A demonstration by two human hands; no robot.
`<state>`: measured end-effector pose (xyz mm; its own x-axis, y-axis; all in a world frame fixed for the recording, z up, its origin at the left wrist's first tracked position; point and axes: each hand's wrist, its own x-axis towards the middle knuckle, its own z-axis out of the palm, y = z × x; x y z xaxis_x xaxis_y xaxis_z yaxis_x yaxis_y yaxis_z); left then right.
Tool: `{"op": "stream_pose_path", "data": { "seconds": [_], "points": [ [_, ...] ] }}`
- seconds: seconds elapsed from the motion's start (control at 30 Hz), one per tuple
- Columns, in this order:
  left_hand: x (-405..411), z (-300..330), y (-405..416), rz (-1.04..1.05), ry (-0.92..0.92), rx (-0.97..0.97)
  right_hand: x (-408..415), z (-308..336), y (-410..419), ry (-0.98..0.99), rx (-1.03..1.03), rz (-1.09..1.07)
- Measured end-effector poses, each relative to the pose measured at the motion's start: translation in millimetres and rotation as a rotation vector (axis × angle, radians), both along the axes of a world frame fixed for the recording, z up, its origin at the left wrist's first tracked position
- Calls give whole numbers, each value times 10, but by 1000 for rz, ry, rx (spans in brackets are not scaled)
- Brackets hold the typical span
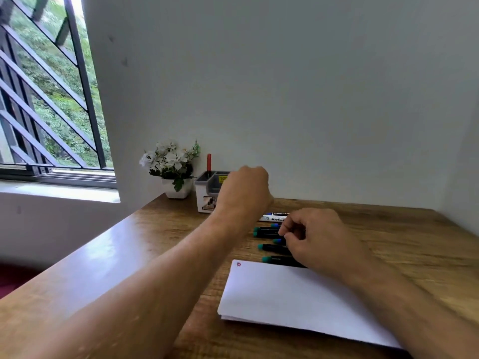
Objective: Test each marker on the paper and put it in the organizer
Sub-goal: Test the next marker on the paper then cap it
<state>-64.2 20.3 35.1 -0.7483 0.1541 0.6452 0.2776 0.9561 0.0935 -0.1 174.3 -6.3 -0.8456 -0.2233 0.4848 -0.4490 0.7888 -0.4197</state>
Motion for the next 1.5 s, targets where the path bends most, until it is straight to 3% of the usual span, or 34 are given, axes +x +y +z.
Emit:
{"op": "stream_pose_path", "data": {
  "seconds": [0.2, 0.5, 0.77, 0.83, 1.0, 1.23, 1.37, 1.5],
  "points": [
    [87, -322, -173, 41, -170, 13, -62, 23, 100, 12, 45, -69],
    [53, -387, -188, -17, -247, 93, -29, -17, 148, -82, 289, 113],
    [63, -367, -192, -59, -271, 190, -49, -18, 151, -114, 266, 83],
    [75, -367, -194, -90, -243, 237, -43, 30, 161, -72, 166, 58],
    [104, -377, -169, -230, -161, 385, -24, 167, 188, 93, -385, 5],
    [131, -438, -161, -613, -356, 524, 5, 224, 217, -83, -1039, 43],
    [93, -465, -222, -705, -444, 729, -70, 185, 283, -180, -1130, 49],
    [30, -456, -299, -752, -557, 955, -101, 146, 335, -218, -1043, 82]
  ]
}}
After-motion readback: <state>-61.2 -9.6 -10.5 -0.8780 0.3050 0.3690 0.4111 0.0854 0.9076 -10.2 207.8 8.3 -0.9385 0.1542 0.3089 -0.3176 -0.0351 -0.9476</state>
